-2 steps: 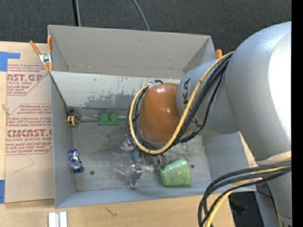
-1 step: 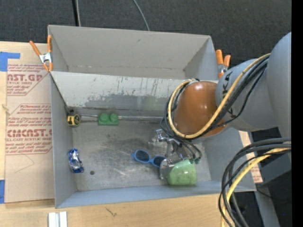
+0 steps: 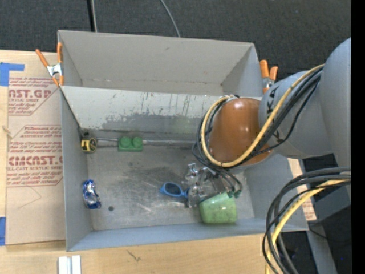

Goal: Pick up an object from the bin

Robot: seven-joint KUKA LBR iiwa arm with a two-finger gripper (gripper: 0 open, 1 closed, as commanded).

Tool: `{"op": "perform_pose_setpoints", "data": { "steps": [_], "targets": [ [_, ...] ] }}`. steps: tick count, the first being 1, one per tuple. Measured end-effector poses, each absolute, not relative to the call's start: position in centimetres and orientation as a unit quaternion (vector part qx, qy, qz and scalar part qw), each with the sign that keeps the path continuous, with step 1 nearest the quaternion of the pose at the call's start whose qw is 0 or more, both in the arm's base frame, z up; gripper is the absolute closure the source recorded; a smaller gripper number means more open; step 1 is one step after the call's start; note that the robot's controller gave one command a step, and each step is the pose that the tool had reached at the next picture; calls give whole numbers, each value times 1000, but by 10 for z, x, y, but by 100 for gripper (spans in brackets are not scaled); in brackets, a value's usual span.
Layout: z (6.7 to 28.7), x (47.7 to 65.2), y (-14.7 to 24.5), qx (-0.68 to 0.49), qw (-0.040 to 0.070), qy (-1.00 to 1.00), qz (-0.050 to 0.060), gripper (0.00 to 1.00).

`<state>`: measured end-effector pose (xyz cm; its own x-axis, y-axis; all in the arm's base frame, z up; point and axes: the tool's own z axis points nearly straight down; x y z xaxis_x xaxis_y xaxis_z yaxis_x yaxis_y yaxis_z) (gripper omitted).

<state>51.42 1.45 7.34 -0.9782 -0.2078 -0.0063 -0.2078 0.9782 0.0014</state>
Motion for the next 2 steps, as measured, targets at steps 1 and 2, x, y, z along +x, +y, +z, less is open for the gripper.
{"op": "perform_pose_setpoints", "data": {
  "steps": [1, 2],
  "targets": [
    [193, 504, 2, -130, 4, 991, -1, 100],
    [294, 504, 23, -359, 4, 934, 0, 100]
  ]
}}
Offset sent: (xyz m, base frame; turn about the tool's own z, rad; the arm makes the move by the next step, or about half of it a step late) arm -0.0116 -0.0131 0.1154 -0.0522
